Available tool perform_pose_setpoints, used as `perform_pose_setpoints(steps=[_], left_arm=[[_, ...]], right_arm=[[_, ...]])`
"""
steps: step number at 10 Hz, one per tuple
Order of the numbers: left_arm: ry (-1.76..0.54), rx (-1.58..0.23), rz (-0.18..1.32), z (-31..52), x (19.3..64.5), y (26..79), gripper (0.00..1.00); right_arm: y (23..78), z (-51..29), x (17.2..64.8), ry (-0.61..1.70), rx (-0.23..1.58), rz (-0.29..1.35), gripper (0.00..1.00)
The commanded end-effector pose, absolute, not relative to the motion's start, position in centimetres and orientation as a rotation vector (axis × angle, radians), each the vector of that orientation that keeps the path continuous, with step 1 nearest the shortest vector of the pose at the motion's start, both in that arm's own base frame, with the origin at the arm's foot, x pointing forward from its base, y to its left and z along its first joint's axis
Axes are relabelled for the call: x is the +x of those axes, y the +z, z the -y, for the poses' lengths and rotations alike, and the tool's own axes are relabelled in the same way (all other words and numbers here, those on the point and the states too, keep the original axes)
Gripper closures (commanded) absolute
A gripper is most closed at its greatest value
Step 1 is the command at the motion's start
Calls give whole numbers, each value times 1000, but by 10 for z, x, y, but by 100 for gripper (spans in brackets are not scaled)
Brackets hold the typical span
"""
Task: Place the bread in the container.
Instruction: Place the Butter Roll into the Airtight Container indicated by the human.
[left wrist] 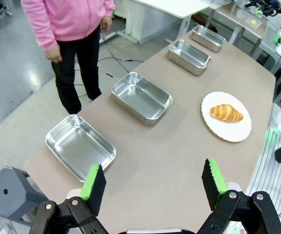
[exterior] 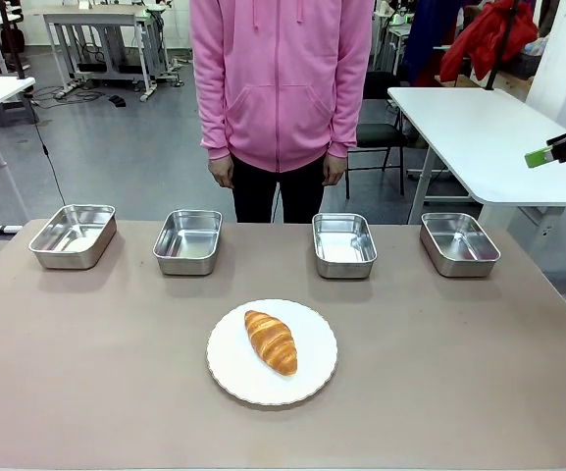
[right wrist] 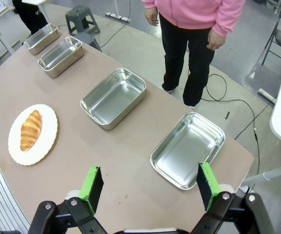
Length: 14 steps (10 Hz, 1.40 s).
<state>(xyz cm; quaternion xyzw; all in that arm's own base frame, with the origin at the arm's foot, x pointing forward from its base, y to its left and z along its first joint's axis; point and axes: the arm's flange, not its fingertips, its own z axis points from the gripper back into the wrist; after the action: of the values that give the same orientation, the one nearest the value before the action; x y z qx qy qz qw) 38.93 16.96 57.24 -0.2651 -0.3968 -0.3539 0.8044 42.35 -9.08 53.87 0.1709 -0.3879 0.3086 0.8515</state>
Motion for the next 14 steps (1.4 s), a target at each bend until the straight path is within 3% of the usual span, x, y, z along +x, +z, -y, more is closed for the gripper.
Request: perform_pose_setpoints(steps=[1, 14], left_arm=[[-764, -564, 855, -172, 390, 574, 0], [-764, -564, 855, -172, 390, 574, 0]], right_arm=[[539, 90, 425, 659, 370, 830, 0], [539, 90, 425, 659, 370, 830, 0]])
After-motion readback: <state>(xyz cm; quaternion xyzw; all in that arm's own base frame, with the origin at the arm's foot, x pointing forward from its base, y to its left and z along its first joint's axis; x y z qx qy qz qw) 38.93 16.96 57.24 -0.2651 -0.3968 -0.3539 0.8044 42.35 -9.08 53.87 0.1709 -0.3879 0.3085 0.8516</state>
